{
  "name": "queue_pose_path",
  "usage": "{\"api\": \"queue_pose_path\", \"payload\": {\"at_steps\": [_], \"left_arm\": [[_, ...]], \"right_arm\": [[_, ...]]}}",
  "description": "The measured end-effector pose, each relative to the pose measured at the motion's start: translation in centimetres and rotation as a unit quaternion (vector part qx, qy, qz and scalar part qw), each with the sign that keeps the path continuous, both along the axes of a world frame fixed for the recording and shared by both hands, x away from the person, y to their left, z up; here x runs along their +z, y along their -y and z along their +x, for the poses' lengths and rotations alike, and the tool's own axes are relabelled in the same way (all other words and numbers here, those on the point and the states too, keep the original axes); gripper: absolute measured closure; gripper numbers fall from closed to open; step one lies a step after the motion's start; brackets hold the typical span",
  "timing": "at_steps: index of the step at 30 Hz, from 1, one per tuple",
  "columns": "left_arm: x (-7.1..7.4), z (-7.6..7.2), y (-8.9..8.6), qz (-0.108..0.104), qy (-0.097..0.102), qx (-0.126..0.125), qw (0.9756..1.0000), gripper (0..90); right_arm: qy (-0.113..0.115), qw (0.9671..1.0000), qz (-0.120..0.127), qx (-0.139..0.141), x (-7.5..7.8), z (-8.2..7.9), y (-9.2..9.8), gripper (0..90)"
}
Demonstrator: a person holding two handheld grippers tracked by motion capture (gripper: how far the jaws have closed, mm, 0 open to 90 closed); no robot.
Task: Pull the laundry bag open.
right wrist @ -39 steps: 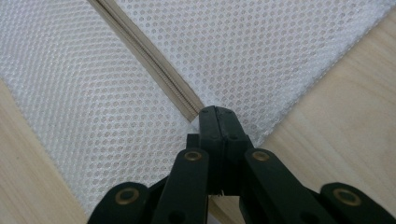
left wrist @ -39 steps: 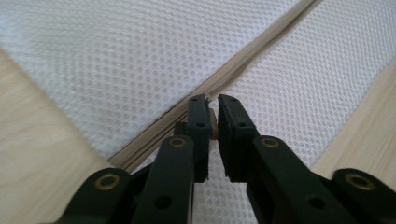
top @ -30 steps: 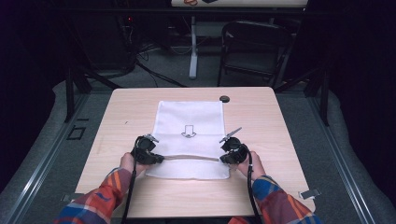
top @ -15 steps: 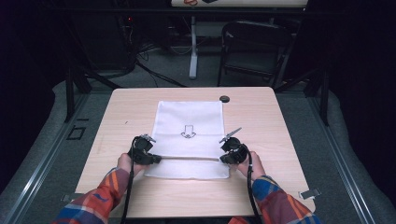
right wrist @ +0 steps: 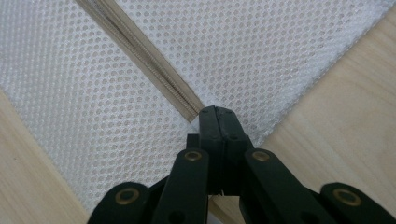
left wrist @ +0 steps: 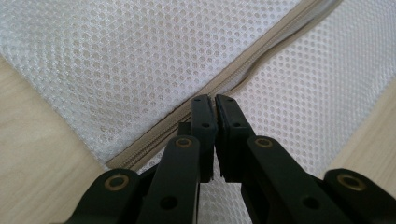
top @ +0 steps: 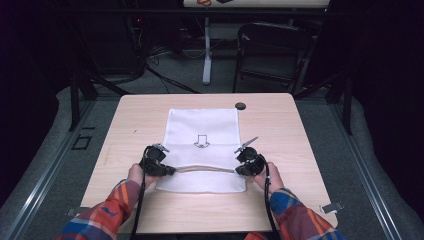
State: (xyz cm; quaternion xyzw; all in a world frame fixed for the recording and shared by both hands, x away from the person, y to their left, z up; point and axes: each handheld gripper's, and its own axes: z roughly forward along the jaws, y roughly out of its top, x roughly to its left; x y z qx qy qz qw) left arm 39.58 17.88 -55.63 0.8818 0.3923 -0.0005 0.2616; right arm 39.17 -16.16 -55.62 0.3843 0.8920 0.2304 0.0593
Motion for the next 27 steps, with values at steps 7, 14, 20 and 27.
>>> {"api": "queue_pose_path", "payload": {"at_steps": [7, 14, 20, 27], "left_arm": [[0.3, -0.2, -0.5, 0.011, 0.020, 0.022, 0.9995, 87.5], [0.4, -0.1, -1.5, 0.011, 0.017, 0.037, 0.9991, 87.8], [0.5, -0.1, -1.7, 0.019, 0.015, 0.035, 0.9991, 87.7], [0.6, 0.1, -3.0, 0.001, 0.013, 0.064, 0.9979, 87.7]], "right_arm": [[0.010, 0.9999, -0.010, 0.006, 0.0, -0.2, -0.2, 90.0], [0.009, 0.9999, -0.003, 0.005, 0.0, -0.2, 0.0, 90.0], [0.007, 0.9999, 0.006, 0.007, -0.1, -0.1, 0.1, 90.0], [0.006, 0.9999, 0.006, 0.008, -0.1, -0.1, 0.1, 90.0]]}}
